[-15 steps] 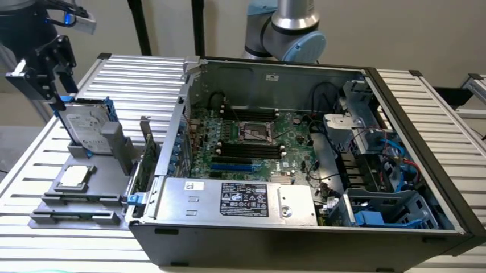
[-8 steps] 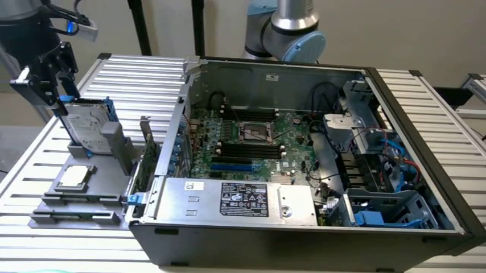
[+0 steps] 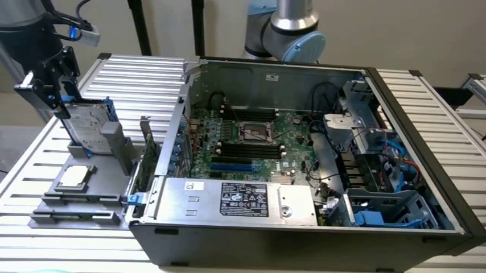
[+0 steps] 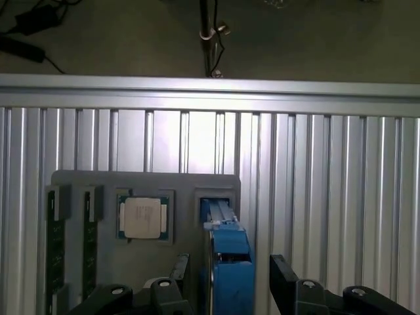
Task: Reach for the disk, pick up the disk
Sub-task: 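Pick up the disk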
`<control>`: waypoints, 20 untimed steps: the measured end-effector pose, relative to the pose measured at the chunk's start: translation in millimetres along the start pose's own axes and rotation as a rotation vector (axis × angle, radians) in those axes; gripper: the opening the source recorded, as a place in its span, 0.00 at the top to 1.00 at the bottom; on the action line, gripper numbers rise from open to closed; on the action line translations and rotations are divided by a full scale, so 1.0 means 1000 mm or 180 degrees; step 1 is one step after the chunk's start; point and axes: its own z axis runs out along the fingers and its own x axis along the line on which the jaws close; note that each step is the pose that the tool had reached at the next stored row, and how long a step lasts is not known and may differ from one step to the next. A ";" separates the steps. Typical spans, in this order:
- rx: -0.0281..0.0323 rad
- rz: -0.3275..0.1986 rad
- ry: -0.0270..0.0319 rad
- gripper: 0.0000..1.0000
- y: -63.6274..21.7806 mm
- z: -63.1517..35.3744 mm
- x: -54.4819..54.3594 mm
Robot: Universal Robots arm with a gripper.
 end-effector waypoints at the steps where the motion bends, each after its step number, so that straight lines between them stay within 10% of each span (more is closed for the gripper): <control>1: 0.0000 0.0000 0.0000 0.40 0.0000 0.0005 0.000; 15: -0.0005 0.0035 0.0001 0.40 0.0039 0.0064 -0.001; 20: -0.0003 0.0037 0.0029 0.40 0.0039 0.0072 -0.001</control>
